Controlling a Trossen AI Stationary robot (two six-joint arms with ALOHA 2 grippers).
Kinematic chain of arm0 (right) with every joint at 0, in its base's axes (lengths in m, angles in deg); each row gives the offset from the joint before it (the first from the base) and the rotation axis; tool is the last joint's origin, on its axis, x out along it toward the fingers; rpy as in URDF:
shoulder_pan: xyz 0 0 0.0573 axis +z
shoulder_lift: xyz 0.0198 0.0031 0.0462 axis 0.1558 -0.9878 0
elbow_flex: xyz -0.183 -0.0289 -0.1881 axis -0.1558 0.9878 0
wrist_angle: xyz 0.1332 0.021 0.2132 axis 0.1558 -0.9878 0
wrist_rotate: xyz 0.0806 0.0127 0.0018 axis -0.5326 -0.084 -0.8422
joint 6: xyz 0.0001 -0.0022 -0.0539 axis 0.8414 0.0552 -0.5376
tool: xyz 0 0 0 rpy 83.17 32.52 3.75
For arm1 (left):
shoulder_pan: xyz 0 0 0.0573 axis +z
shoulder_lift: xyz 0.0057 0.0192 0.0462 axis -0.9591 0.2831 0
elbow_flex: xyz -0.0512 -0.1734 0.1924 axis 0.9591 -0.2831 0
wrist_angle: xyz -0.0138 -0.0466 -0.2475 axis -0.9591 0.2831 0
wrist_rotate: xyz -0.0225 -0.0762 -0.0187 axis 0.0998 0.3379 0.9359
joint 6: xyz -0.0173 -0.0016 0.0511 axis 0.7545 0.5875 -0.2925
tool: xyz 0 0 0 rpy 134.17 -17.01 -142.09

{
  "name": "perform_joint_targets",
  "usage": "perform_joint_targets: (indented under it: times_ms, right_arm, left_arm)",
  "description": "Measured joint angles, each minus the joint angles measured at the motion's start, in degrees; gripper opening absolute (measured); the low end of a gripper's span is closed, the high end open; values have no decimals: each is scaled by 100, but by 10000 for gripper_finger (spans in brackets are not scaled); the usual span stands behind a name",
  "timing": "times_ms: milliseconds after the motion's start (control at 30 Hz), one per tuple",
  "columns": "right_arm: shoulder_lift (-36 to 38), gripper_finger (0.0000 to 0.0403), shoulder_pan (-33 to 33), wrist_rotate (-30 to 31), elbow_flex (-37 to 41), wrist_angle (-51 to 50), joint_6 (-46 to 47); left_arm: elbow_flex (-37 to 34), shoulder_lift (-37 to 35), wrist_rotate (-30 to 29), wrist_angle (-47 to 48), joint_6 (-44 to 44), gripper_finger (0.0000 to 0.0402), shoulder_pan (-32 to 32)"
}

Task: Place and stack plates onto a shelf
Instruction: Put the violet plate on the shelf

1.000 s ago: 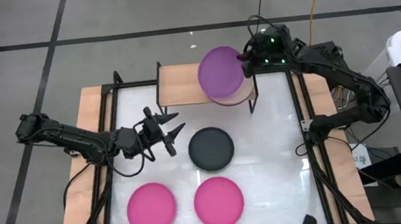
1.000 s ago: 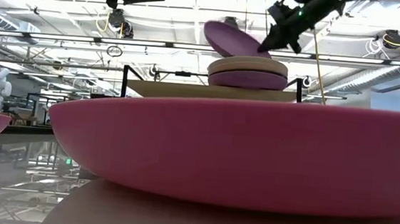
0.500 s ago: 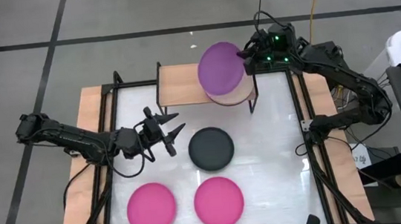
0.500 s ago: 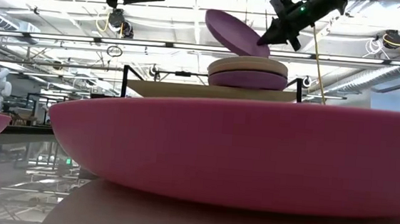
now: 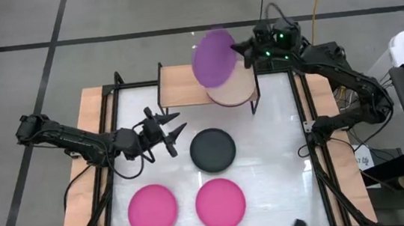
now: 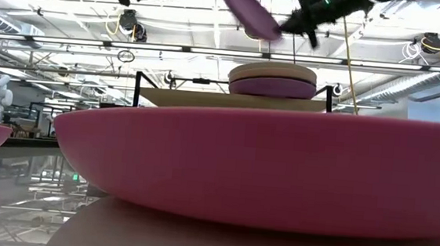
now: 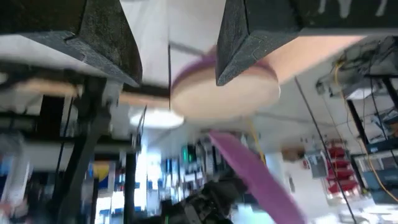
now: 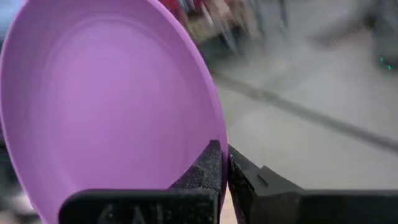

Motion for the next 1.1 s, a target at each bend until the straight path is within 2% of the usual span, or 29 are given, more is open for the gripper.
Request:
perform_joint_targets:
  times_ms: [100,167,333,400,567,1100]
  right_arm:
    - [-338,0,280,-145,-21,1594,623]
    - [-718,0,379,-126,-143,2031,866]
    - [-1905,0,411,12,-708,1642,900]
    - [-2300,0,407,-120,-936,1680,941]
    - [-2961,0,418,-310,-1268,1679,917]
    - [-3116,6,409,-268,-1357,1174,167]
  left_arm:
    - [4,-48,2,-553,-245,209,-18]
    - [7,-96,12,-617,-408,209,-61]
    - [7,-142,34,-526,-554,209,-93]
    - [7,-144,32,-436,-554,209,-92]
    - [7,-142,34,-193,-554,209,-94]
    - [7,-142,34,-162,-438,209,-94]
